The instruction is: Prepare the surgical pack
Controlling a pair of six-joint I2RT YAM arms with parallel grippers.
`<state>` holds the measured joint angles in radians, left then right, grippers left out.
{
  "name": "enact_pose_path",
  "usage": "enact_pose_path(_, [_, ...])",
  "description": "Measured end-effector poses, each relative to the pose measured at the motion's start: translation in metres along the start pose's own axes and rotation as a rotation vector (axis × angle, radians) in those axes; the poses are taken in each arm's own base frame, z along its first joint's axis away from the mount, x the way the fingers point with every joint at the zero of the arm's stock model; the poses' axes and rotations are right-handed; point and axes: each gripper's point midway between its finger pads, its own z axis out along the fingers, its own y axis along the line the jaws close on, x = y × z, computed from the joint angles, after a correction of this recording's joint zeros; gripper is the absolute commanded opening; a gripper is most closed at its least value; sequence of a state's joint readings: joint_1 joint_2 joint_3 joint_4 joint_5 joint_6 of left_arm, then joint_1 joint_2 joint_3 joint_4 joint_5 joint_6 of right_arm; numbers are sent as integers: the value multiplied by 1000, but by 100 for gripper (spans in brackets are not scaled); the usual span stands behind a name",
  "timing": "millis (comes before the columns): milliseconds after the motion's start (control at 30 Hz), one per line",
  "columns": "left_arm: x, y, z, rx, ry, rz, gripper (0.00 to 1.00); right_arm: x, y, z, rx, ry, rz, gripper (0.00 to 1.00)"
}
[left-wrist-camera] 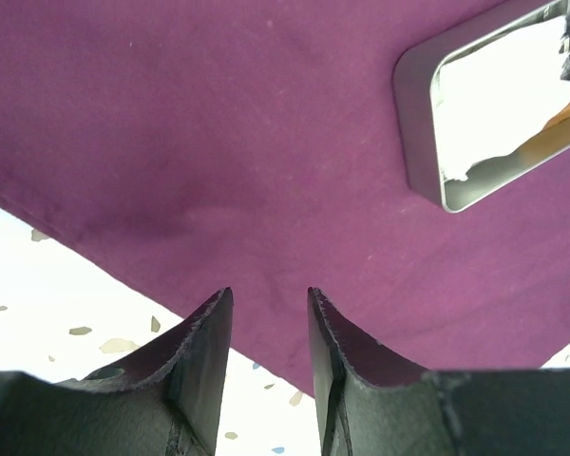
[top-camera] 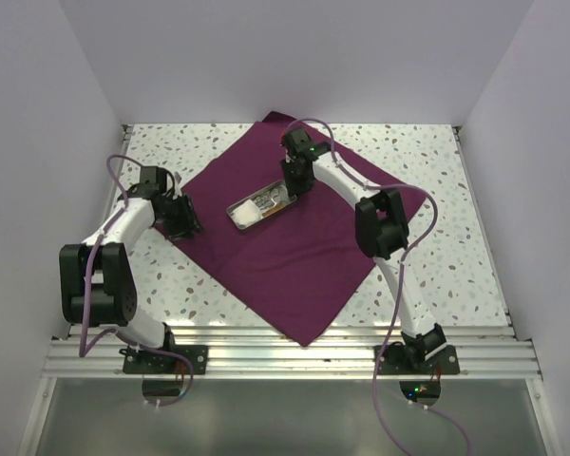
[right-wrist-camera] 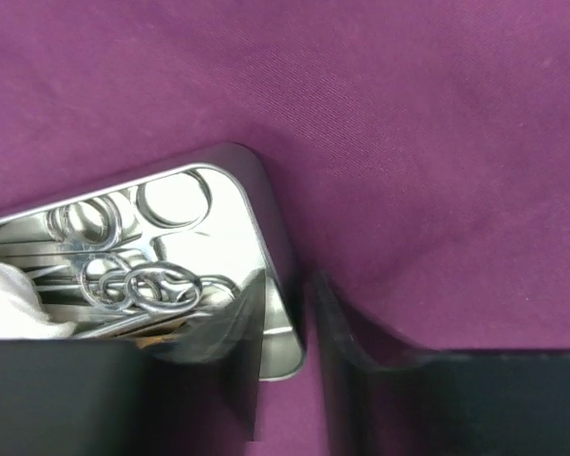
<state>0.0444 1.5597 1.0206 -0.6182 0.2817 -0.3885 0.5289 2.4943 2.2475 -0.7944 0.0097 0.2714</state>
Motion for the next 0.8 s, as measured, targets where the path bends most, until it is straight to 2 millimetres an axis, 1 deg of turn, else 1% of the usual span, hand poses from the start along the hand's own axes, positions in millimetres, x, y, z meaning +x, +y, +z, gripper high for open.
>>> enact_pose_path(100, [-3, -2, -1, 6, -8, -14, 41, 4, -2, 4, 9, 13, 8, 8])
enact_pose_path(167, [-4, -3, -1, 6, -11, -17, 42, 6, -4, 2, 25, 21, 14, 6])
enact_pose_path(200, [-6, -4, -2, 7, -15, -16, 42, 6, -6, 2, 37, 19, 23, 1])
enact_pose_path(233, [-8, -4, -3, 6, -19, -15, 42, 5, -7, 2, 48, 17, 31, 0])
enact_pose_path(333, [-17, -7, -5, 4, -36, -11, 42, 6, -13, 1, 81, 17, 54, 0])
enact_pose_path(433, [-24, -8, -7, 1, -52, -7, 42, 14, -24, -5, 119, 34, 57, 0])
enact_pose_path(667, [-38, -12, -14, -7, -87, 0, 42, 45, -53, -35, 196, 103, 9, 0])
enact_pose_path(800, [-42, -11, -17, -20, -96, -1, 42, 66, -66, -50, 209, 133, -3, 0])
